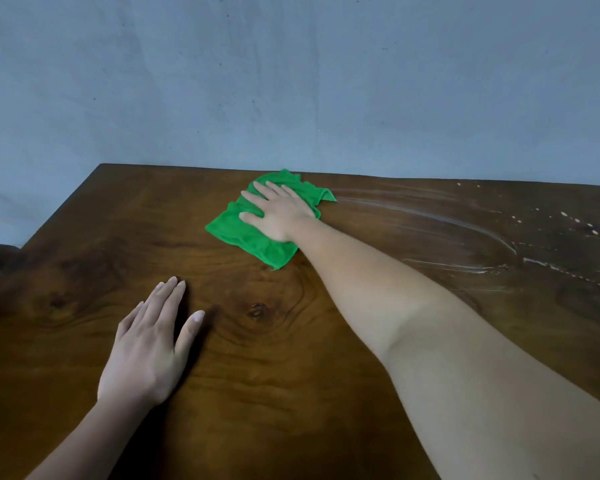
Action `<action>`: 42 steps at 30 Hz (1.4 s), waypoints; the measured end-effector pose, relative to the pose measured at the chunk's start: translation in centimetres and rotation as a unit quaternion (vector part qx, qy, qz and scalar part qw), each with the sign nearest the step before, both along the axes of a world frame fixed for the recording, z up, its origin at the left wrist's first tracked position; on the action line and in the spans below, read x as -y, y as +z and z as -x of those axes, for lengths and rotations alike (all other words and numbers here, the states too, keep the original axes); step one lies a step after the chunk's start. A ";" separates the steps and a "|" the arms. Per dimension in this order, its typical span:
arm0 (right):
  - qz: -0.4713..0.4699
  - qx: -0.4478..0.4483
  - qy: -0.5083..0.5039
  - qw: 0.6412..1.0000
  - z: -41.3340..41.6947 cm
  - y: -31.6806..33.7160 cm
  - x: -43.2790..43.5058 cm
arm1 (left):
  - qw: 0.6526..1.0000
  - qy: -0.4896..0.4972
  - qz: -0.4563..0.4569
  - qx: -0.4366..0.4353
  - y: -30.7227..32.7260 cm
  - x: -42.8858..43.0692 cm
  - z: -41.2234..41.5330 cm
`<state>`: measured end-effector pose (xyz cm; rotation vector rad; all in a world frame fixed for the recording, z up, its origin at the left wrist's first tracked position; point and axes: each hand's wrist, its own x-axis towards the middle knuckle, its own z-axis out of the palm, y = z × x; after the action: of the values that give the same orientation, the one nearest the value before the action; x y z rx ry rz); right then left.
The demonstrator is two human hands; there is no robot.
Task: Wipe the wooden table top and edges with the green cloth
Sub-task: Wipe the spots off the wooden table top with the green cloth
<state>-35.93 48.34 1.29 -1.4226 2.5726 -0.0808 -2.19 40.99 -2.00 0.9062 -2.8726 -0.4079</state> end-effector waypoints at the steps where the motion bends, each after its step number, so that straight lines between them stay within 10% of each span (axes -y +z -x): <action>1: 0.002 0.000 -0.010 1.000 1.0 0.1 -1.0 | 1.000 0.000 -0.002 0.000 0.0 -0.1 0.0; 18: 0.019 -0.023 -0.371 0.928 6.5 -1.2 -23.8 | 1.000 -0.004 -0.004 0.015 0.4 -0.3 0.1; 34: 0.000 -0.017 0.001 1.000 -7.7 -1.0 -6.6 | 1.000 -0.013 0.001 0.003 0.0 0.0 0.1; 42: 0.043 -0.028 -0.091 0.994 -10.2 -0.7 0.6 | 1.000 -0.014 -0.001 -0.010 -0.3 0.1 0.0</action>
<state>-25.72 47.73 0.63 -1.2300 2.7722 -0.1843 -2.20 40.86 -2.33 0.8566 -2.8703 -0.4193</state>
